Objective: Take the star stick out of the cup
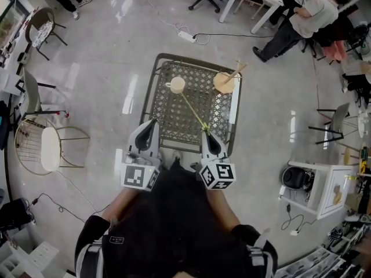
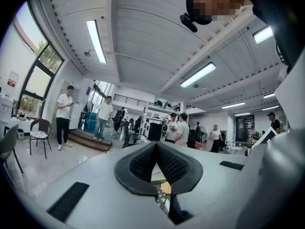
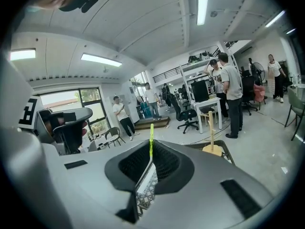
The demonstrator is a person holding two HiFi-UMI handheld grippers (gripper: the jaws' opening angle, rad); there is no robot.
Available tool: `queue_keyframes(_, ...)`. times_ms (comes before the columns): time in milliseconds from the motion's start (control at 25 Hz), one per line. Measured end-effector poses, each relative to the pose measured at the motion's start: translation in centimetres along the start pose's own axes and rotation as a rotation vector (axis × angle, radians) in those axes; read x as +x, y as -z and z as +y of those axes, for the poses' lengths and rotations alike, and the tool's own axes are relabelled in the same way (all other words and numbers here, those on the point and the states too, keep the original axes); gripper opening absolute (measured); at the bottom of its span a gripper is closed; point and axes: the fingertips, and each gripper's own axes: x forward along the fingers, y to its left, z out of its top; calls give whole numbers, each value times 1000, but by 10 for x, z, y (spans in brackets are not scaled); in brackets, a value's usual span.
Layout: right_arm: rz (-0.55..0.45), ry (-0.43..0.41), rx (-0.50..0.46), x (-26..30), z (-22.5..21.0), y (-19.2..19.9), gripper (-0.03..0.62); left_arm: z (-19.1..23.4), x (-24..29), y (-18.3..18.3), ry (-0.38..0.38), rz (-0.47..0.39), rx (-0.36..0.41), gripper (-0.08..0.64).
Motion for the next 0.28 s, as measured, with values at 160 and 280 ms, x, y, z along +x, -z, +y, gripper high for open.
queue_keyframes(160,2,1,-3,0,1,3,21,1,-1,2,2,2,-5,15)
queue_keyframes(280,3,1,-4,-1,4,4,20,3,-3,2,1,1,-7,15)
